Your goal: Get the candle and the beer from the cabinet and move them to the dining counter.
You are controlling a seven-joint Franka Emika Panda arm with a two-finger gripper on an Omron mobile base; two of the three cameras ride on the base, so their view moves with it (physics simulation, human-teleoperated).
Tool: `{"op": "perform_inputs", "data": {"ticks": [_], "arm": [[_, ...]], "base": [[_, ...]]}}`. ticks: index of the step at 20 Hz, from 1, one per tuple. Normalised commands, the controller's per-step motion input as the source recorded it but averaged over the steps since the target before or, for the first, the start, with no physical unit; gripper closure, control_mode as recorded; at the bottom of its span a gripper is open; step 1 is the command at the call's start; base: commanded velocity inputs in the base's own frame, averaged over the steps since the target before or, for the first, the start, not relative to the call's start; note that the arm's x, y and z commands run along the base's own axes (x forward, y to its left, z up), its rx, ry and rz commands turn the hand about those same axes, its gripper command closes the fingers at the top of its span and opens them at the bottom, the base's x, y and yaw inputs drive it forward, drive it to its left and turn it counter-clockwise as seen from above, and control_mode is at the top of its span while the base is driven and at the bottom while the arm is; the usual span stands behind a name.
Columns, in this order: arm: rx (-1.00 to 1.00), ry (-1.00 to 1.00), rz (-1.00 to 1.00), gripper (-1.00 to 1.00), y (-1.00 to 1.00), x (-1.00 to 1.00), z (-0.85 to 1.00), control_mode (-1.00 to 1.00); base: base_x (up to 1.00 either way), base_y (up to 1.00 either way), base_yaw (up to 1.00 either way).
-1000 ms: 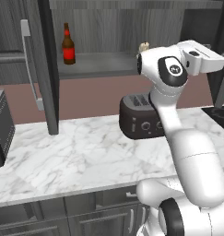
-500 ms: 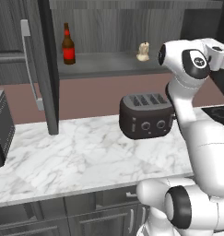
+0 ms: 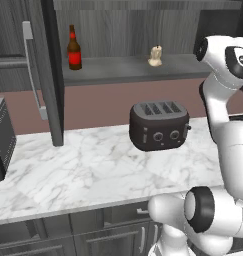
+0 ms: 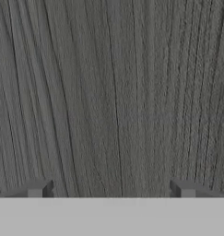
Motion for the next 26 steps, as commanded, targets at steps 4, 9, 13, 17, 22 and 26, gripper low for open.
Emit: {"op": "perform_inputs", "data": {"ticks": [4,9,13,17,22,26], "arm": [[0.03,0.0,0.01,-1.0,-0.53,0.0,0.0,-1.0],[0.01,0.0,0.01,-1.0,-0.31,0.0,0.0,-1.0],[0.0,0.0,0.0,-1.0,0.0,-0.13,0.0,-1.0],[0.0,0.0,0.04,-1.0,0.03,-0.16,0.0,-1.0],[0.0,0.0,0.31,-1.0,0.39,-0.42,-0.01,-1.0],[-0.02,0.0,0.39,-1.0,0.76,-0.74,-0.01,-1.0]], "base": [[0.0,0.0,0.0],[0.0,0.0,0.0],[0.0,0.0,0.0],[0.0,0.0,0.0],[0.0,0.0,0.0],[0.0,0.0,0.0]]}}
